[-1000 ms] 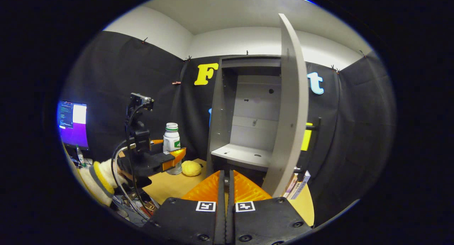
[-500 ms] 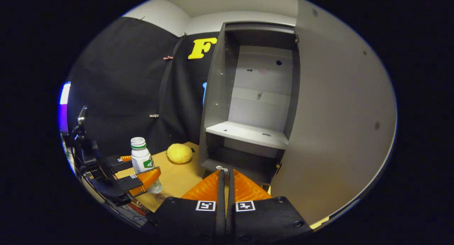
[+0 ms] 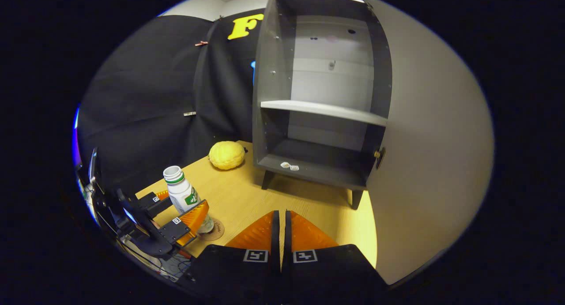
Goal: Open the cabinet door with the right hand, grasp the bottle in the cabinet with the left hand and place it on the coaster, then close the cabinet door with the right hand.
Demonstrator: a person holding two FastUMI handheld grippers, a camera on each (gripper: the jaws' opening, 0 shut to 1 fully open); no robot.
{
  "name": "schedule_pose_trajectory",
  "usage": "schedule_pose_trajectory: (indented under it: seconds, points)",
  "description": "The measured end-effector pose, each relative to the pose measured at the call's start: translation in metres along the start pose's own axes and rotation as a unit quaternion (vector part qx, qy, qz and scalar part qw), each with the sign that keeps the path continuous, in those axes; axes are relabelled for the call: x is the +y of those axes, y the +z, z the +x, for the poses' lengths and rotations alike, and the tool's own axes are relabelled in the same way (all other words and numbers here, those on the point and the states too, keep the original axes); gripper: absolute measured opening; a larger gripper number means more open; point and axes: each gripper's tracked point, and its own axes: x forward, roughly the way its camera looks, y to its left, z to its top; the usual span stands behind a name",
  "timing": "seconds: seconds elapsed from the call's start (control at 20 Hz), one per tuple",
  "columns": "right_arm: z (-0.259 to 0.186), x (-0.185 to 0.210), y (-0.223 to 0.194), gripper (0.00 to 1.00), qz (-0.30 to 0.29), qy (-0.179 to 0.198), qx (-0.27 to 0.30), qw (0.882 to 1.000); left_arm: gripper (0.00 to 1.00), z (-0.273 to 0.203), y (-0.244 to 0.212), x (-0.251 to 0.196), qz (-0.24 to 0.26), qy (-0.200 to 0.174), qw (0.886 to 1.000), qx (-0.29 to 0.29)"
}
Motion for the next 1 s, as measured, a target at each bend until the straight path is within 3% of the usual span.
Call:
schedule_pose_trajectory:
  seconds: [0.35,0.45,0.5,0.7,1.0]
  points:
    - [0.014,-0.002,-0.014,0.06,-0.045,-0.004,0.021,0.999,0.78,0.007,-0.021,0.0,0.004,0.004,1.0,0.003]
    - [0.015,-0.004,-0.016,0.06,-0.046,-0.005,0.027,0.999,0.83,0.007,-0.02,0.0,0.002,0.009,1.0,0.003]
    - [0.016,-0.005,-0.016,0.06,-0.043,-0.005,0.027,0.999,0.94,0.008,-0.016,0.002,0.007,0.014,1.0,-0.003]
    - [0.006,-0.01,-0.005,0.06,-0.039,-0.01,0.024,0.999,0.96,0.01,0.02,0.0,0.04,0.005,0.999,-0.027]
    - [-0.044,-0.013,0.06,0.06,-0.048,-0.008,-0.023,0.999,0.96,0.02,0.117,0.016,0.051,0.026,0.997,-0.059]
